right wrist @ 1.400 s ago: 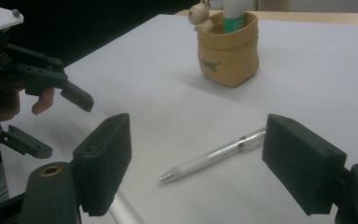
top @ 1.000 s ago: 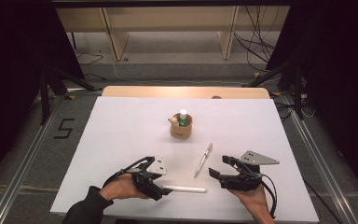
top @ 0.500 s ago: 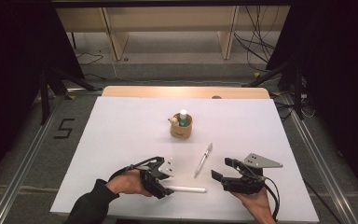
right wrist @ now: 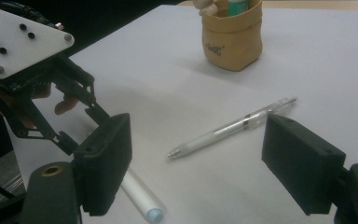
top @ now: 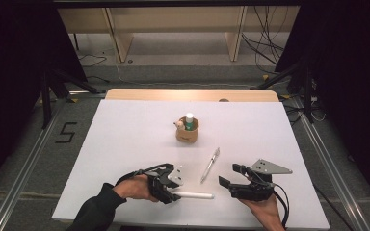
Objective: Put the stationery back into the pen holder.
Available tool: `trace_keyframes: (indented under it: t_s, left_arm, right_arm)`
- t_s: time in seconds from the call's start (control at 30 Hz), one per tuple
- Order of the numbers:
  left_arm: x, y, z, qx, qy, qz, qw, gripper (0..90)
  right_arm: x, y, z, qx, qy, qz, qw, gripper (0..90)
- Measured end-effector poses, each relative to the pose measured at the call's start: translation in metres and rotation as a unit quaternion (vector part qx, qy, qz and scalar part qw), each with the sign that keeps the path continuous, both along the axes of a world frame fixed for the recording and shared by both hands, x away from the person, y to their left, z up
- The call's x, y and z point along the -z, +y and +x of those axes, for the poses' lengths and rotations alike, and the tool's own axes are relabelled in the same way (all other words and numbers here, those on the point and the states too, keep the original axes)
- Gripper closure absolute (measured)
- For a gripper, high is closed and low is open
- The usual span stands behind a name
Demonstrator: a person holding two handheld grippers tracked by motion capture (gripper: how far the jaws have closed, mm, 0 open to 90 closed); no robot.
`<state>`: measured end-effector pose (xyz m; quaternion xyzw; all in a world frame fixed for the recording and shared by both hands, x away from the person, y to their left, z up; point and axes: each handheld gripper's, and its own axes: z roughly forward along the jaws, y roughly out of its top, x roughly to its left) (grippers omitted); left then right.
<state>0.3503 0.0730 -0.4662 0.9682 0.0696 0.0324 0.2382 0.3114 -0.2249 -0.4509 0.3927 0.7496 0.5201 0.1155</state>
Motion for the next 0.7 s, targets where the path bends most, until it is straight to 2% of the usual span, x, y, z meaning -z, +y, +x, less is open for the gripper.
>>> trace_keyframes:
  t_s: [0.47, 0.7]
  left_arm:
    - [0.0008, -0.0063, -0.0008, 0.015, 0.0, 0.026, 0.9996, 64.7]
    - [0.001, -0.0077, -0.001, 0.018, 0.007, 0.026, 0.9995, 69.7]
  right_arm:
    - [0.0003, 0.0007, -0.0004, -0.004, 0.0, 0.0, 1.0, 25.3]
    - [-0.0005, 0.0012, -0.001, -0.004, -0.001, 0.0, 1.0, 25.3]
